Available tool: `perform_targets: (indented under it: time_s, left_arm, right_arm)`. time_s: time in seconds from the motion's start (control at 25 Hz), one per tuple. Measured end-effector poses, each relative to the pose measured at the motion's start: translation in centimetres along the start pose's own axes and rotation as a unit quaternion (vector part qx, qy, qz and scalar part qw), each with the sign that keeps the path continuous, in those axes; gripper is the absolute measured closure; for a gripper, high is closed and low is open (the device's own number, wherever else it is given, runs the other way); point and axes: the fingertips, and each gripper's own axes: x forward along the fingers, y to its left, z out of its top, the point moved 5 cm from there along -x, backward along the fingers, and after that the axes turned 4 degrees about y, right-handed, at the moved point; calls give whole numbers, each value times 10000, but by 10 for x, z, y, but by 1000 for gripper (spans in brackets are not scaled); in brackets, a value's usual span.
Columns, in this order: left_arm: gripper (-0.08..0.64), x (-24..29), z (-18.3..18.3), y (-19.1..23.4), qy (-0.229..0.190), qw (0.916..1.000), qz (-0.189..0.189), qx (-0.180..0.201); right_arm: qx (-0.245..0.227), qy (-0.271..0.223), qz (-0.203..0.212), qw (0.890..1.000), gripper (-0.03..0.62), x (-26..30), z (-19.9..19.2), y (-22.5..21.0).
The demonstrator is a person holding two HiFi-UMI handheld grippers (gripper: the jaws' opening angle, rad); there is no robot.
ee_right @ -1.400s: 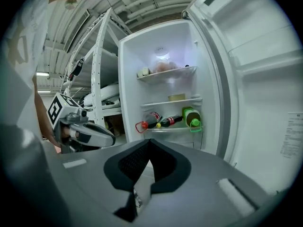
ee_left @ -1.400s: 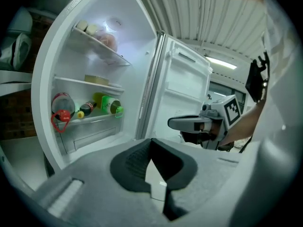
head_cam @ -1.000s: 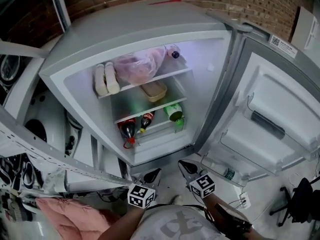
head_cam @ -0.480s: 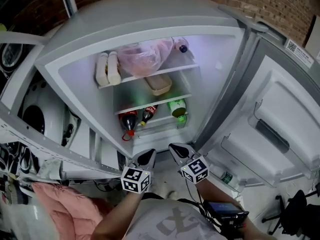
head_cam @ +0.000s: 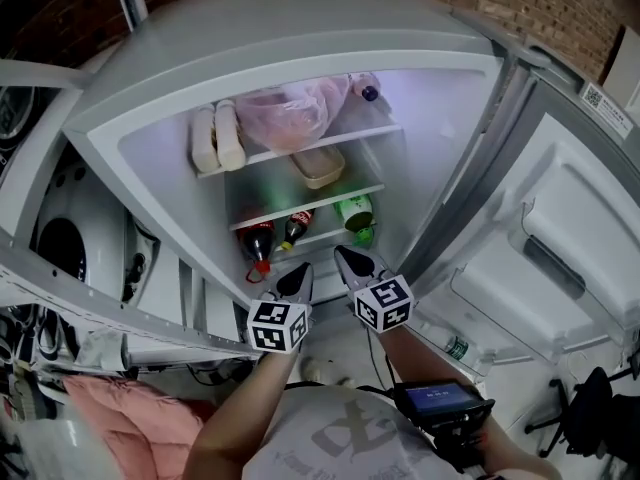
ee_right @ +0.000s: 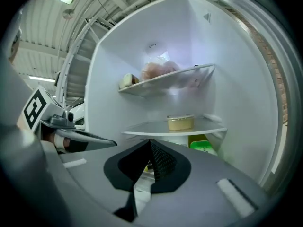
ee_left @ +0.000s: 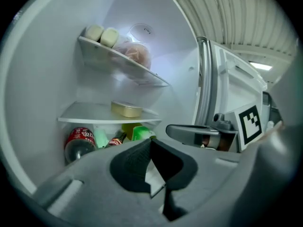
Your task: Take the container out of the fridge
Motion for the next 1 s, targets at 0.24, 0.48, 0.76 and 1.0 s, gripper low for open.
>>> perform_targets:
  time_s: [0.24, 0.48, 0.76, 1.0]
  left_arm:
    - [557, 35, 42, 19, -139, 9996, 247, -24]
    - [557, 67, 82, 39, -282, 9988, 292, -256]
    - [555, 99, 110, 62, -209, 9966, 310, -738]
    - [469, 122, 124, 77, -115, 9915, 338, -1250]
  right_arm:
    - [166, -158, -526, 9984, 584, 30, 35, -29]
    - [411, -248, -844, 9953, 584, 55, 61, -59]
    - [733, -281, -1221, 9894, 583, 74, 89, -92]
    - [992, -82, -1271, 9869, 516, 96, 101, -118]
